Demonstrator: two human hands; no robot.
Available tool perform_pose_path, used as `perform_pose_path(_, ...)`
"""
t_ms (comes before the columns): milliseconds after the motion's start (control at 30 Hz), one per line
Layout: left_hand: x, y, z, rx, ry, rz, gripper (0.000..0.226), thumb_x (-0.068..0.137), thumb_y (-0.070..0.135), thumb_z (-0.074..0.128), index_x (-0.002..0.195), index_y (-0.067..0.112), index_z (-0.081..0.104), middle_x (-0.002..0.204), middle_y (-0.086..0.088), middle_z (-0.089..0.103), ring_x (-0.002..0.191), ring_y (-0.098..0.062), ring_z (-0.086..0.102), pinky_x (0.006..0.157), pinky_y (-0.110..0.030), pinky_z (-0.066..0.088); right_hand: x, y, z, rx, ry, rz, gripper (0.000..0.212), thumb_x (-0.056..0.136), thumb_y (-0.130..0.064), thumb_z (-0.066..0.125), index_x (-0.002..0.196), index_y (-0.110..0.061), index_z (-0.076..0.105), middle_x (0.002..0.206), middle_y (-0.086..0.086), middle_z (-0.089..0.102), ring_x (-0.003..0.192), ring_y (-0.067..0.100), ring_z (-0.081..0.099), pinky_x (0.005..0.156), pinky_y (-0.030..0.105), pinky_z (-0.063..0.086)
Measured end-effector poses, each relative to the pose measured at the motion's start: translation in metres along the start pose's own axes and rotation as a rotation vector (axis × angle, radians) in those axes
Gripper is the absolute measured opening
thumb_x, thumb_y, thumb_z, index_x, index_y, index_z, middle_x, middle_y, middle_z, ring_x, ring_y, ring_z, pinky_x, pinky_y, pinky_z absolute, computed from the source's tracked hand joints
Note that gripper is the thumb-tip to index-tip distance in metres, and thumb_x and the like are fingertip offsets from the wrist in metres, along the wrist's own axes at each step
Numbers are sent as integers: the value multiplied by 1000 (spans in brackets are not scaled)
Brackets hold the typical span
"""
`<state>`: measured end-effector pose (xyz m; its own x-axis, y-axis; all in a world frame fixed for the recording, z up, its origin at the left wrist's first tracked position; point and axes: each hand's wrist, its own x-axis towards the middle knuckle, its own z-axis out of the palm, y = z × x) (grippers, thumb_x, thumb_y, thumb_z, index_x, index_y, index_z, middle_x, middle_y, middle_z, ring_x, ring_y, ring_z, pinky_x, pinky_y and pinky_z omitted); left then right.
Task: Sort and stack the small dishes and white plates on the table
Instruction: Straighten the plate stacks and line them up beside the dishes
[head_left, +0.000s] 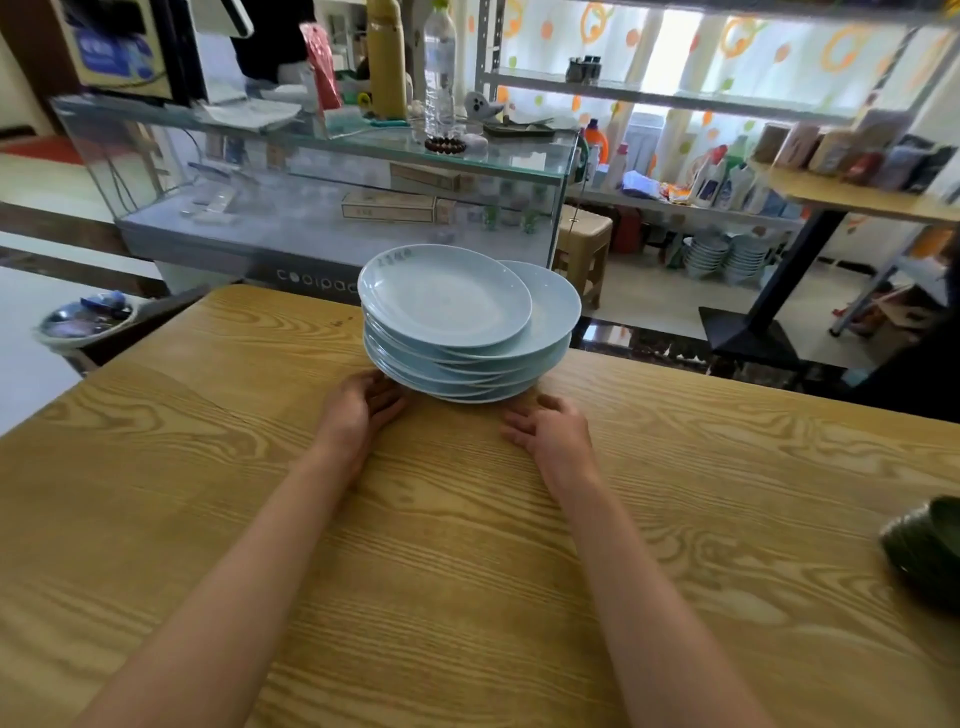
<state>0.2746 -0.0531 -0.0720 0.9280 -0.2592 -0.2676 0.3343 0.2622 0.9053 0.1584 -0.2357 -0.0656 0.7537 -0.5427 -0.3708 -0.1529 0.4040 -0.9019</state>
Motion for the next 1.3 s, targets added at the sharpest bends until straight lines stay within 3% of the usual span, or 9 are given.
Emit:
perform_pose_path(133, -39, -29, -5, 766, 99, 367, 26, 97, 10, 44, 117, 12, 60, 121, -12, 64, 107, -25, 60, 96, -34, 44, -46, 26, -20, -665, 66, -436, 46, 90, 0, 49, 134, -12, 49, 120, 3, 61, 112, 17, 59, 100, 36, 49)
perform_pose_path(300, -98, -68, 11, 1597, -219, 681, 47, 97, 31, 31, 132, 13, 55, 140, -8, 53, 130, -22, 47, 110, -44, 29, -97, 48, -65, -1393, 29, -540, 47, 101, -31, 36, 146, -18, 36, 158, 7, 23, 147, 25, 13, 118, 33, 7)
perform_pose_path(467, -165, -97, 52, 1728, -384, 763, 55, 90, 35, 27, 131, 14, 56, 139, -6, 54, 131, -25, 46, 107, -48, 33, -167, 59, -119, -1459, 132, -407, 56, 99, -46, 37, 150, -28, 28, 160, -3, 16, 148, 15, 8, 120, 37, 4)
perform_pose_path(700, -254, -144, 153, 1655, -710, 911, 45, 103, 33, 30, 145, 21, 37, 157, 1, 29, 146, -21, 19, 116, -51, 11, -267, 25, -191, -1063, 377, -490, 44, 93, -23, 56, 137, -22, 50, 142, -4, 50, 132, 11, 42, 106, 19, 29)
perform_pose_path(867, -317, -163, 220, 1346, -882, 1195, 38, 102, 30, 37, 136, 17, 49, 144, -5, 48, 134, -27, 42, 109, -44, 32, -333, -16, -256, -967, 701, -563, 38, 96, -23, 55, 134, -25, 52, 138, -7, 51, 127, 10, 46, 102, 23, 39)
perform_pose_path(967, -349, -169, 255, 1019, -923, 940, 36, 102, 31, 39, 132, 15, 51, 136, -4, 52, 119, -25, 52, 93, -32, 41, -374, -27, -298, -855, 925, -665, 31, 95, -15, 54, 124, -20, 60, 126, -5, 59, 118, 11, 52, 97, 22, 40)
perform_pose_path(1067, -362, -175, 295, 771, -872, 291, 40, 101, 35, 37, 134, 13, 46, 136, -9, 50, 116, -25, 51, 98, -39, 44, -411, -15, -325, -646, 1238, -771, 31, 88, -13, 49, 115, -19, 63, 116, -6, 61, 108, 9, 53, 90, 22, 44)
perform_pose_path(1167, -367, -177, 319, 413, -823, -327, 30, 102, 36, 33, 105, 15, 55, 116, -11, 59, 101, -25, 58, 93, -45, 50, -430, 10, -346, -205, 1503, -761, 35, 84, -10, 48, 116, -14, 60, 111, 3, 61, 98, 15, 58, 74, 6, 42)
perform_pose_path(1300, -355, -187, 328, 328, -821, -458, 37, 103, 36, 32, 112, 12, 58, 111, -13, 65, 100, -25, 62, 80, -40, 52, -416, 42, -381, 307, 1419, -367, 30, 90, -14, 50, 119, -17, 56, 112, 9, 63, 99, 26, 61, 86, 38, 51)
